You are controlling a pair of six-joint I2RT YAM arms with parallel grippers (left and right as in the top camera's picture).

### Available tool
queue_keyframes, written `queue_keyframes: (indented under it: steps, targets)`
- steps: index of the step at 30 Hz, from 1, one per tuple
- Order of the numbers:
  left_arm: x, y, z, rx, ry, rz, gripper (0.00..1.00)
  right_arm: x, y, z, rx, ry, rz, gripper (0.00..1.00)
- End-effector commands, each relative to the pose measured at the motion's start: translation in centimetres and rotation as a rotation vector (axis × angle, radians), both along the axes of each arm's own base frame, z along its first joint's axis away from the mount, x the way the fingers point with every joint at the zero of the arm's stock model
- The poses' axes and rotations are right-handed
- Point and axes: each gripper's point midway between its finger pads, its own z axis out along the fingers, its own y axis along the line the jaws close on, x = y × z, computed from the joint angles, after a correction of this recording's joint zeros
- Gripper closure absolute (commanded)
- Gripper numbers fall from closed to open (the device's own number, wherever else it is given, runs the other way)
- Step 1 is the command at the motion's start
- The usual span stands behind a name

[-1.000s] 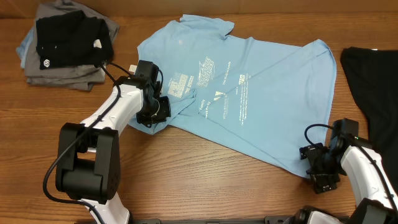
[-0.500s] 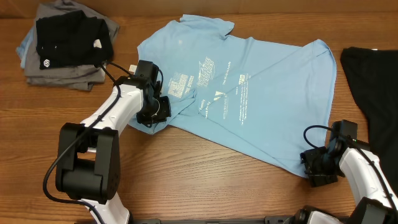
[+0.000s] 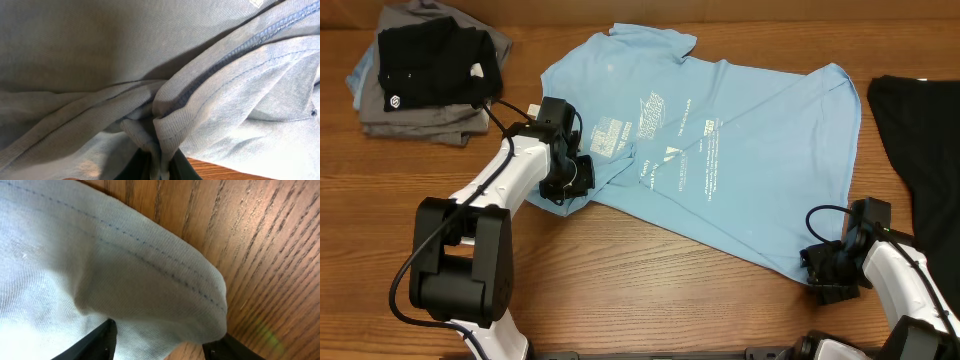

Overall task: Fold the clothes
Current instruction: 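Hold the shirt with both grippers and lift the left gripper slightly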

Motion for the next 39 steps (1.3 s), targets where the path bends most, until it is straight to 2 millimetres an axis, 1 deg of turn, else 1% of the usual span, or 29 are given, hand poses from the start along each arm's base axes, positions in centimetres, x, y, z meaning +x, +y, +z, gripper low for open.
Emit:
queue_keyframes:
  steps: [1,2,3,4,6,7,8,9,13,17,22,24,26,29,33,37,39]
  targets:
    - [-0.4,0.0,-0.6,-0.009,0.021,-0.017,0.86,-0.1,0.1,-0.2,0.008,0.001,-0.019,0.44]
    - [-0.4,0.0,-0.6,-0.009,0.021,-0.017,0.87,0.0,0.1,-0.2,0.007,0.0,-0.019,0.5]
    - [-0.4,0.0,-0.6,-0.009,0.021,-0.017,0.87,0.0,0.1,-0.2,0.006,-0.003,-0.019,0.57]
    - [-0.4,0.0,-0.6,-0.009,0.02,-0.017,0.88,0.1,0.0,-0.2,0.004,-0.004,-0.019,0.61]
    - [-0.4,0.0,-0.6,-0.009,0.017,-0.024,0.9,0.2,-0.1,-0.2,0.0,-0.01,-0.018,0.75]
    - [-0.3,0.0,-0.5,-0.009,0.015,-0.03,0.94,0.2,-0.1,-0.2,-0.001,-0.012,-0.018,0.84]
    - [-0.3,0.0,-0.4,-0.009,0.014,-0.036,0.96,0.2,-0.1,-0.2,-0.001,-0.011,-0.018,0.93]
    - [-0.2,0.0,-0.3,-0.009,0.015,-0.036,0.96,0.2,-0.1,-0.2,-0.001,-0.011,-0.018,0.96]
    - [-0.1,0.0,0.9,-0.005,0.016,-0.044,0.96,0.2,0.0,-0.2,0.001,-0.008,-0.019,0.96]
    - [-0.2,0.2,3.3,0.002,-0.011,-0.047,0.96,0.2,0.0,0.0,0.002,-0.004,-0.019,0.96]
    - [-1.6,1.6,7.8,0.057,-0.079,-0.027,0.96,1.0,-0.4,1.1,-0.009,-0.033,-0.014,0.96]
    - [-2.1,1.8,9.3,0.057,-0.109,-0.026,0.96,1.5,-0.5,1.7,-0.017,-0.055,-0.009,0.96]
    - [-2.0,1.8,11.2,0.047,-0.172,-0.024,0.96,2.5,-0.9,2.7,-0.031,-0.097,-0.006,0.96]
    - [-0.6,1.5,12.8,0.034,-0.276,-0.042,0.96,3.8,-1.4,4.0,-0.052,-0.155,-0.006,0.96]
    - [2.1,1.0,14.1,0.017,-0.401,-0.051,0.96,6.4,-1.9,5.8,-0.069,-0.261,0.042,0.96]
    - [5.1,0.5,15.2,0.011,-0.529,-0.067,0.96,8.4,-2.3,6.6,-0.082,-0.342,0.047,0.96]
    - [7.0,0.8,15.9,0.033,-0.604,-0.05,0.96,9.2,-2.6,6.8,-0.096,-0.377,0.048,0.96]
